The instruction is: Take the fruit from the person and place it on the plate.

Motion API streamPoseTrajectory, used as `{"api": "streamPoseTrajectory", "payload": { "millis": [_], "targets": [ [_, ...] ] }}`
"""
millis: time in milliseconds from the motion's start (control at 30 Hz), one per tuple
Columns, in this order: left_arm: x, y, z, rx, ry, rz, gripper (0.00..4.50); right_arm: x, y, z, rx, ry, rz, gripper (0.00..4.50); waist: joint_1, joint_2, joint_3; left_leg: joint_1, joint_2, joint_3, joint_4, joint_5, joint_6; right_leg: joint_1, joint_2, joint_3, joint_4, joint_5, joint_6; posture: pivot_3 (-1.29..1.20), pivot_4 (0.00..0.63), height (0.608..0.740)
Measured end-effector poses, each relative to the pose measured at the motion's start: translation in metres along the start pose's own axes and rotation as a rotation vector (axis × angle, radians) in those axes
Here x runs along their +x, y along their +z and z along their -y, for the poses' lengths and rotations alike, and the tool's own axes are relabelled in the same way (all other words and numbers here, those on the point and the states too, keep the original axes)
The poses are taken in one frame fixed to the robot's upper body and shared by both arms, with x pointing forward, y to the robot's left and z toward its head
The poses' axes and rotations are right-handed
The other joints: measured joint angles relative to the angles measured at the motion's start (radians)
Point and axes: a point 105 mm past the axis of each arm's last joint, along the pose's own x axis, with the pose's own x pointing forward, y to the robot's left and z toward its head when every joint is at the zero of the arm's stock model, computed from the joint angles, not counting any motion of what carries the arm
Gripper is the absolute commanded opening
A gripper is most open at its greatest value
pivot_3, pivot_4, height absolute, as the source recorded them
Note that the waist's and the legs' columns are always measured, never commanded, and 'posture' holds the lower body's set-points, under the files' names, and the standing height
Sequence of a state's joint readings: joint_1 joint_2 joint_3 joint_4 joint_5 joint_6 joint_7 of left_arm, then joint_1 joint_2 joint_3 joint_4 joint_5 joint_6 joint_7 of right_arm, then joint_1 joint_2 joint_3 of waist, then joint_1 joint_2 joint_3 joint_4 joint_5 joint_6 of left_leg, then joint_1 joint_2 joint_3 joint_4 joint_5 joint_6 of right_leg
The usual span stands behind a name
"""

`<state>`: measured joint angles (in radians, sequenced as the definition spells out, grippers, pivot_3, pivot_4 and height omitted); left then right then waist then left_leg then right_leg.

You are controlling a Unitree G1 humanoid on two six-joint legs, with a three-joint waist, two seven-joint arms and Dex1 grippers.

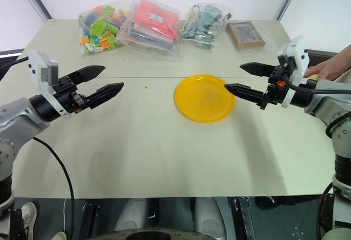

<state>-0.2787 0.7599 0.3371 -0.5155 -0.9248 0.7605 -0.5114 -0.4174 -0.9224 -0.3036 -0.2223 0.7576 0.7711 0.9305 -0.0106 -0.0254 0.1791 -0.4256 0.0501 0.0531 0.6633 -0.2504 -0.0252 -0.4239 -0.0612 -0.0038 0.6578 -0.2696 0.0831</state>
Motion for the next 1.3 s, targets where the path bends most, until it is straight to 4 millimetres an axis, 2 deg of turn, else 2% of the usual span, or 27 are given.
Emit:
{"api": "streamPoseTrajectory", "payload": {
  "millis": [567,767,1300],
  "targets": [
    [0.0031,0.0011,-0.0037,0.017,0.036,0.018,4.50,0.0046,-0.0043,-0.0029,0.006,0.010,-0.017,4.46,0.000,0.000,0.000,0.000,0.000,0.000,0.000,0.000,0.000,0.000,0.000,0.000,0.000,0.000,0.000,0.00,0.150,0.731],
    [0.0030,0.0005,-0.0039,0.015,0.038,0.016,4.50,0.0060,0.0017,-0.0028,-0.011,0.013,-0.004,4.46,0.001,0.000,0.000,0.000,0.000,0.000,0.000,0.000,0.000,0.000,0.000,0.000,0.000,0.000,0.000,0.00,0.150,0.731],
    [0.0053,0.0035,-0.0032,0.011,0.037,0.038,4.50,0.0077,0.0015,-0.0025,-0.007,0.008,-0.005,4.46,0.001,0.000,0.000,0.000,0.000,0.000,0.000,0.000,0.000,0.000,0.000,0.000,0.000,0.000,0.000,0.00,0.150,0.731]
  ]
}}
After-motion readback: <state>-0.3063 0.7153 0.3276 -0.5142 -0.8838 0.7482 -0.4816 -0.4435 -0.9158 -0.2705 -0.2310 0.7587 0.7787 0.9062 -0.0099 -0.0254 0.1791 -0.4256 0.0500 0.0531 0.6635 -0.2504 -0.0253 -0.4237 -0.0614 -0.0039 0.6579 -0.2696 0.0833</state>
